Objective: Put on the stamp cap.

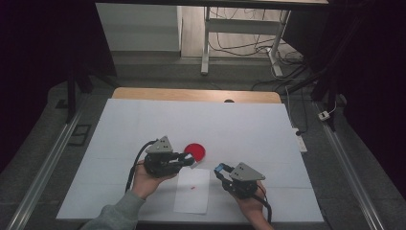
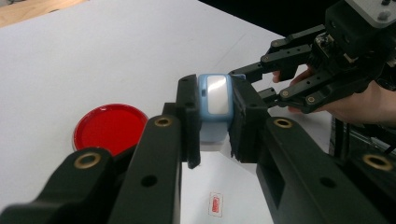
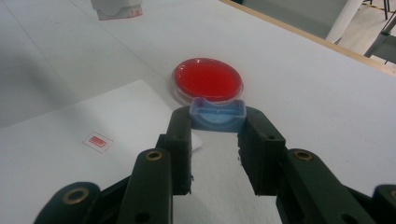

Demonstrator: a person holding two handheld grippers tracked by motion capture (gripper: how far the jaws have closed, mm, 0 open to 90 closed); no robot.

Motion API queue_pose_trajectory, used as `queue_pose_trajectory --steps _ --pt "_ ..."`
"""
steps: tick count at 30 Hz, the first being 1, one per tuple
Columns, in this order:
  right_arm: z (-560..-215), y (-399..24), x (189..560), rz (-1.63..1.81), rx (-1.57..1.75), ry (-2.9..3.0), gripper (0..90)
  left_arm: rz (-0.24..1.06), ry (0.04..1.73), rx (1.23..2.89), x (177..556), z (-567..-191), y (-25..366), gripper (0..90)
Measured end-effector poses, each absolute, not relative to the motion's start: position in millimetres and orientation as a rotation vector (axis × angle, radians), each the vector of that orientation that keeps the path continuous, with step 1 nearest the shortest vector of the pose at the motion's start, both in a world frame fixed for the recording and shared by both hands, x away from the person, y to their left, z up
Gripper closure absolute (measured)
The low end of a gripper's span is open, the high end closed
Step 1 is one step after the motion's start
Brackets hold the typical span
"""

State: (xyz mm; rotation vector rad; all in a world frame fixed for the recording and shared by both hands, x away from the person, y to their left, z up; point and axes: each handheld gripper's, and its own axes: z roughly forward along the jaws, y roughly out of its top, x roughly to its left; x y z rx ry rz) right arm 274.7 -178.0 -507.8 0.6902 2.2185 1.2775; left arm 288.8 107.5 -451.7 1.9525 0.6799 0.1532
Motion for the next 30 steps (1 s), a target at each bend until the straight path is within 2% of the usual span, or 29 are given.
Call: queue_pose_trajectory --steps 30 --pt "-514 -141 274 1.275 0.626 2.251 65.1 0.179 0.701 1.935 290 -451 100 75.5"
